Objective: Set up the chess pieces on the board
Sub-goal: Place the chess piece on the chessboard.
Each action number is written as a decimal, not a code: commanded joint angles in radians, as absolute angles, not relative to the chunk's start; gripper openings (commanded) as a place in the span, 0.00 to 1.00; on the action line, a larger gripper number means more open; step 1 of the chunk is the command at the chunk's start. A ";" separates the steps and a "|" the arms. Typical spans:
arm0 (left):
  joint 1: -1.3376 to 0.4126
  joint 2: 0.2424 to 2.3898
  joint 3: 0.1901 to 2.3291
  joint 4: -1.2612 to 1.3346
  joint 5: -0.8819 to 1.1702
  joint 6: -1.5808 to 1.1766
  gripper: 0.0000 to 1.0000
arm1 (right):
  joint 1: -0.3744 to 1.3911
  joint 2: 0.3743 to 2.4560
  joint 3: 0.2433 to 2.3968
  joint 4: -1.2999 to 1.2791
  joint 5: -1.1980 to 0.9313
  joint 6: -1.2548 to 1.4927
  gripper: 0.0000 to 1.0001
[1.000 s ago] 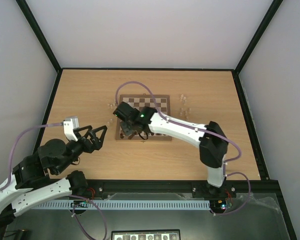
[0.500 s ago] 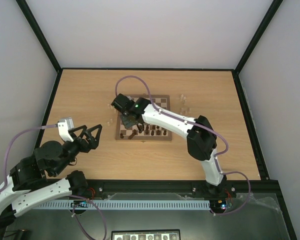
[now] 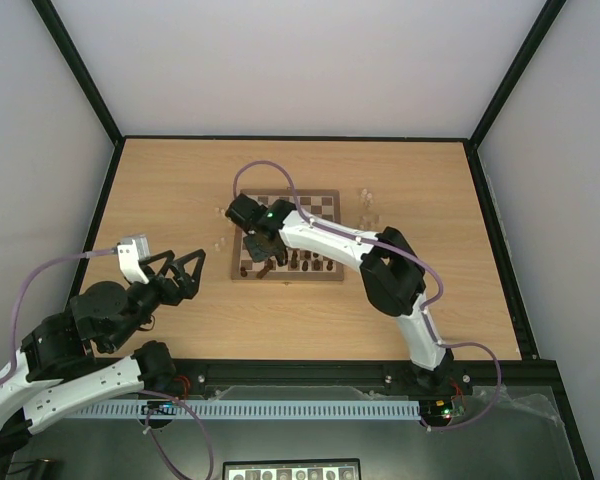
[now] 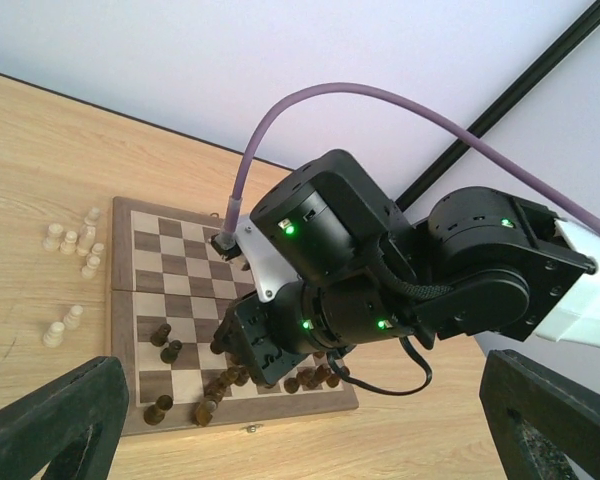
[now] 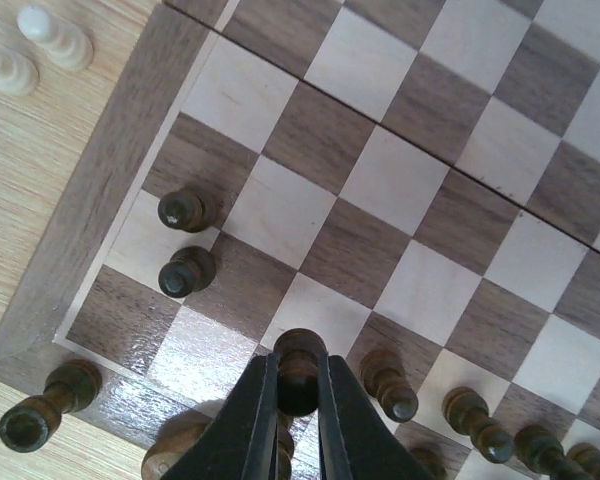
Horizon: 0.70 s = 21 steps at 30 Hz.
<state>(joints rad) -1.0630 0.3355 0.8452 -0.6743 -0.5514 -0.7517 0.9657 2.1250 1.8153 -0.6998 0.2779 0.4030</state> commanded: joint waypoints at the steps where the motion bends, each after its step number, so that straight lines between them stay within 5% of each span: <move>1: -1.069 0.347 0.837 -0.686 -0.566 -0.740 0.99 | 0.958 2.146 1.792 -0.707 0.259 0.390 0.02; 21: -1.068 0.344 0.832 -0.678 -0.570 -0.733 0.99 | 0.927 2.156 1.739 -0.663 0.222 0.373 0.03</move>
<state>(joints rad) -1.0630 0.3359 0.8402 -0.6743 -0.5518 -0.7467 0.9287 2.1319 1.7527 -0.6502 0.2420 0.3851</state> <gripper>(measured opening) 0.993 0.091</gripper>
